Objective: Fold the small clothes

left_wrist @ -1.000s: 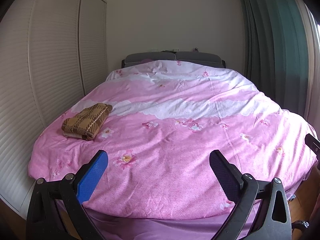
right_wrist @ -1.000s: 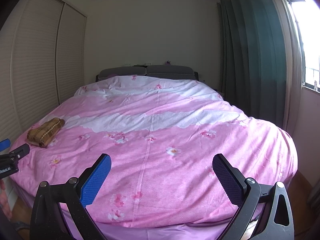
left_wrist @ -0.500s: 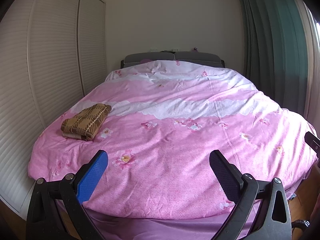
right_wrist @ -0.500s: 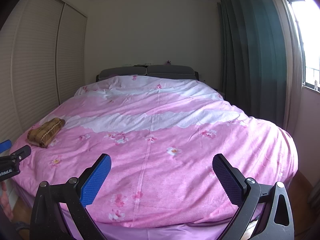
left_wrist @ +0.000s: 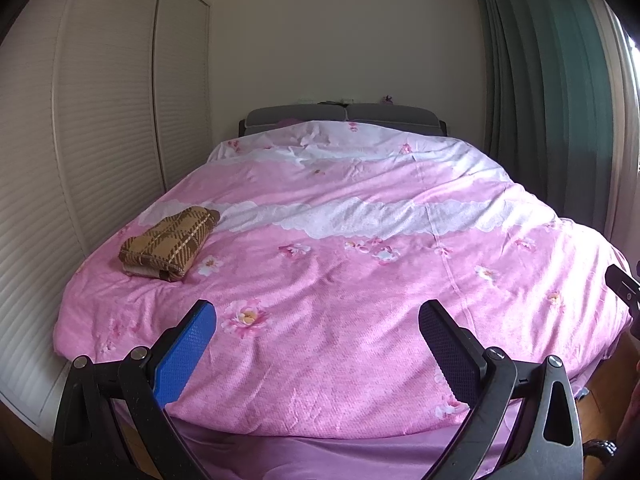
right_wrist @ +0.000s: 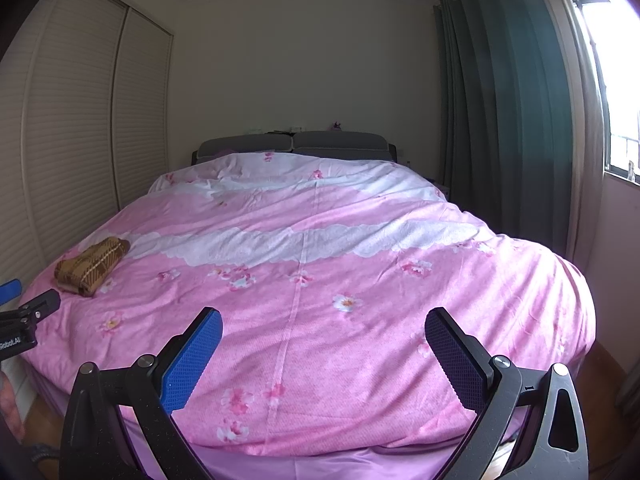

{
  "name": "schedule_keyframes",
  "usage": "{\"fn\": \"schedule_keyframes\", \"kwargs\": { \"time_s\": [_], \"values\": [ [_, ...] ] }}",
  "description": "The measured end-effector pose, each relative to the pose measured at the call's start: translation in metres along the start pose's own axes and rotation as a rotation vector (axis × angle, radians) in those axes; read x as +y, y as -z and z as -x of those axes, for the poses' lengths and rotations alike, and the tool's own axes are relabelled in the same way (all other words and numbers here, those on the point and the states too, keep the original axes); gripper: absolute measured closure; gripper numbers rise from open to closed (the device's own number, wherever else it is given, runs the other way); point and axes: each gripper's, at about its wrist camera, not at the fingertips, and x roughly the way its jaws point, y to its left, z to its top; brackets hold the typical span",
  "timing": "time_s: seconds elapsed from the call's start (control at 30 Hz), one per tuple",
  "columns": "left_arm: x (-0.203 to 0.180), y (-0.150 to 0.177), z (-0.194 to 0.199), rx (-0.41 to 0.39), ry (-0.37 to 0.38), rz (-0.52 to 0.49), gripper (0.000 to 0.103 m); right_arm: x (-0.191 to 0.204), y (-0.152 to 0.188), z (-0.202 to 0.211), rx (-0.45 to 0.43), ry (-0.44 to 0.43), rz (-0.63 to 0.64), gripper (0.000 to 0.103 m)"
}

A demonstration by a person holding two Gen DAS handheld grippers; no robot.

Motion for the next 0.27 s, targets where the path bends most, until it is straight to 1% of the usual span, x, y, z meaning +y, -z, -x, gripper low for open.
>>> {"fn": "schedule_keyframes", "kwargs": {
  "time_s": [0.27],
  "values": [
    [-0.0037, 0.0013, -0.0003, -0.004, 0.01, -0.02, 0.0, 0.0006, -0.0001, 0.0, 0.003, -0.003, -0.002, 0.001]
  ]
}}
